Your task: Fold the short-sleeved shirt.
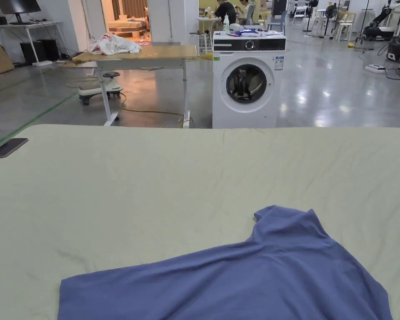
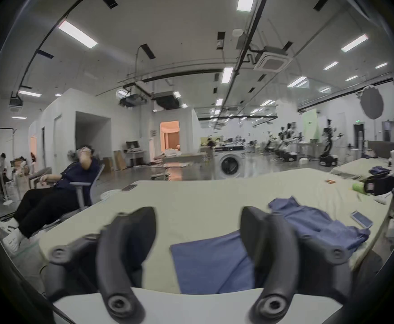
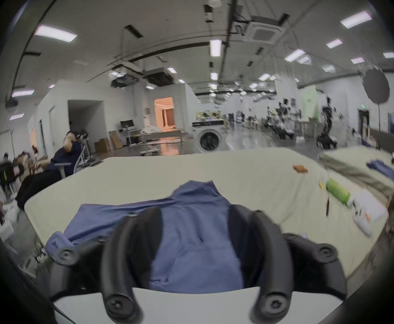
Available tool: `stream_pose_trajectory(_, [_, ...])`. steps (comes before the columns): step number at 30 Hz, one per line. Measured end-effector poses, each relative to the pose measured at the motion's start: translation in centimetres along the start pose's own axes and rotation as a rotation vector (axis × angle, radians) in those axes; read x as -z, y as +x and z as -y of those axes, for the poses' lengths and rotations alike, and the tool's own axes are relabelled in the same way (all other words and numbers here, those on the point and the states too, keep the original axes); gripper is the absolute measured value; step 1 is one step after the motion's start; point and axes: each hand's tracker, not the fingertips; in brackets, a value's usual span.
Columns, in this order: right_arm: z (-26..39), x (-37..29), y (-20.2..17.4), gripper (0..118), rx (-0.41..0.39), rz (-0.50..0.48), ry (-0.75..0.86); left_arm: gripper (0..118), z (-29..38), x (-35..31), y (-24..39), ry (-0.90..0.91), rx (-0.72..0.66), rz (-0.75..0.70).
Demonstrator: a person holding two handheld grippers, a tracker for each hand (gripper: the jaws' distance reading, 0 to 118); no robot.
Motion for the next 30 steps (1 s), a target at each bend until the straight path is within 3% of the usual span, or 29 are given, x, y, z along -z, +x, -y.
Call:
stream_pose_trajectory(3, [-0.6,0.1,-1.8,13,-0.07,-0.024,0.025,33,-1.2,-0.7,1.6,0.033,-0.008,0.065])
stream_pose_trajectory(4, [-0.6,0.1,-2.1,3,-0.07,-0.042,0.028,22,-1.3,-0.9,1.8,0.033,-0.009,0.07])
stream_pose_trajectory(6, [-0.7,0.2,-2.6,0,-0.065,-0.058,0.025,0,-1.5,-0.9,2.6,0.027,-0.02,0.115])
stream_pose_trajectory(18, [0.1,1.0,-2.5,0,-0.023,-0.076,-0.015,0,1.1,-0.3,1.1,-0.071,-0.092,0.104])
stream_pose_trajectory(23, [0.8,0.9,-2.2,0,-0.001,-0.069,-0.063,0,3.9,4.8,-1.8,-0.258,-0.121,0.095])
stream_pose_trajectory(27, [1.6,1.1,-1.6,0,0.069,-0.08,-0.107,22,9.4,14.0,-3.4,-0.546,-0.105,0.131])
stream_pose_trajectory(28, [1.8,1.1,-1.5,0,0.083,-0.076,-0.117,34,10.4,16.5,-4.0,-0.557,-0.08,0.102])
stream_pose_trajectory(30, [2.0,0.9,-1.3,0,0.086,-0.059,-0.12,74,12.5,21.4,-5.5,-0.614,-0.168,0.066])
